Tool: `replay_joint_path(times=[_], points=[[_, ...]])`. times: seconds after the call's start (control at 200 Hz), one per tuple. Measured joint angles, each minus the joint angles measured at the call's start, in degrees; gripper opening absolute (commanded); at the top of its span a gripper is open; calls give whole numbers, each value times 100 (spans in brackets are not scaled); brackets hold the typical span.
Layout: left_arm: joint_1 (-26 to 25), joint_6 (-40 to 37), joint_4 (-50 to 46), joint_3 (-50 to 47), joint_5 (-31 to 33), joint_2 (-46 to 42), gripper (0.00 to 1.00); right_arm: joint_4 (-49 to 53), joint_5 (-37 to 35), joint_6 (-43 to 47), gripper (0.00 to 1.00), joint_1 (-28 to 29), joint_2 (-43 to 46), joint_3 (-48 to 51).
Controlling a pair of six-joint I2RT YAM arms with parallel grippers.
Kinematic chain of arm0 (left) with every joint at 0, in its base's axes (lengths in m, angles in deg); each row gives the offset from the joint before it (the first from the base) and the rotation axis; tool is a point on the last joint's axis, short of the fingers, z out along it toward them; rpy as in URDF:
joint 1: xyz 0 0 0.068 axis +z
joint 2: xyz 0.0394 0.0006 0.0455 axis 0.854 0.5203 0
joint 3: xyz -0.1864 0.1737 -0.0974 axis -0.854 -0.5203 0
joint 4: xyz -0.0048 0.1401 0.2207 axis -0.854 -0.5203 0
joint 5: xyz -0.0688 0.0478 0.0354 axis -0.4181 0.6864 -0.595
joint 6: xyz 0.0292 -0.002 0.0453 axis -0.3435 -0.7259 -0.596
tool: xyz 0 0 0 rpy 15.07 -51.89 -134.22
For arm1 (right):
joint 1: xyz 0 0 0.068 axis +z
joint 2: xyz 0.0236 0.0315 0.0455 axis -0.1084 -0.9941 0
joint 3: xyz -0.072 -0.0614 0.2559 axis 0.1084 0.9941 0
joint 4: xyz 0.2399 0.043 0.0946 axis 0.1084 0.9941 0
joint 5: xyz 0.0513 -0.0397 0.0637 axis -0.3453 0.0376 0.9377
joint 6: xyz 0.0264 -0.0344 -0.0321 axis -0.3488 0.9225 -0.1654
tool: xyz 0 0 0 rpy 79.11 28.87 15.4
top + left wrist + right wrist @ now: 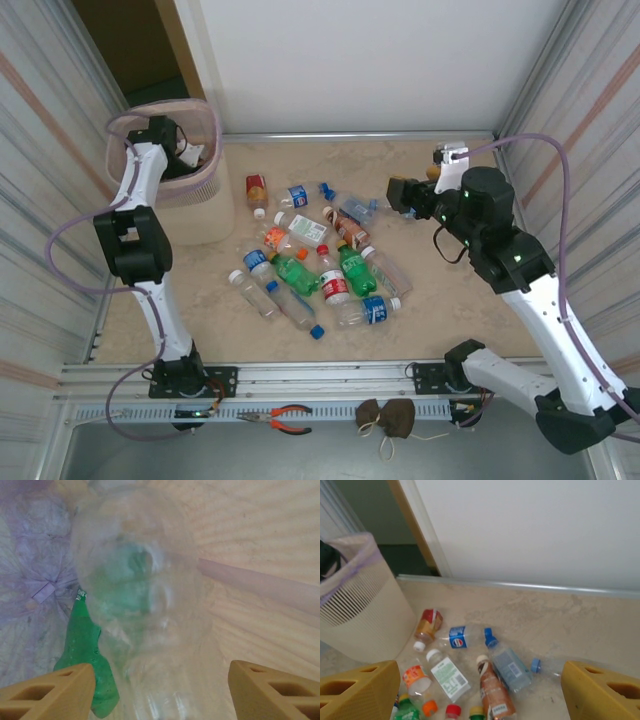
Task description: Put the plastic bottles in the bin
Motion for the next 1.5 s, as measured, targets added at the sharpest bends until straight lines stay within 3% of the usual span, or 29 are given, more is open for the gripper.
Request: replay_joint_path(times=[0.546, 0.922, 1.503], points=[[0, 7, 17, 0, -219, -249, 75, 1241, 680, -87, 76, -691, -1239, -26], [50, 166, 179, -2, -588, -1235, 75, 1749, 929, 514, 71, -664, -2205, 31], [116, 678, 863, -654, -1231, -2632, 77, 1735, 835, 828, 65, -151, -3923, 308]])
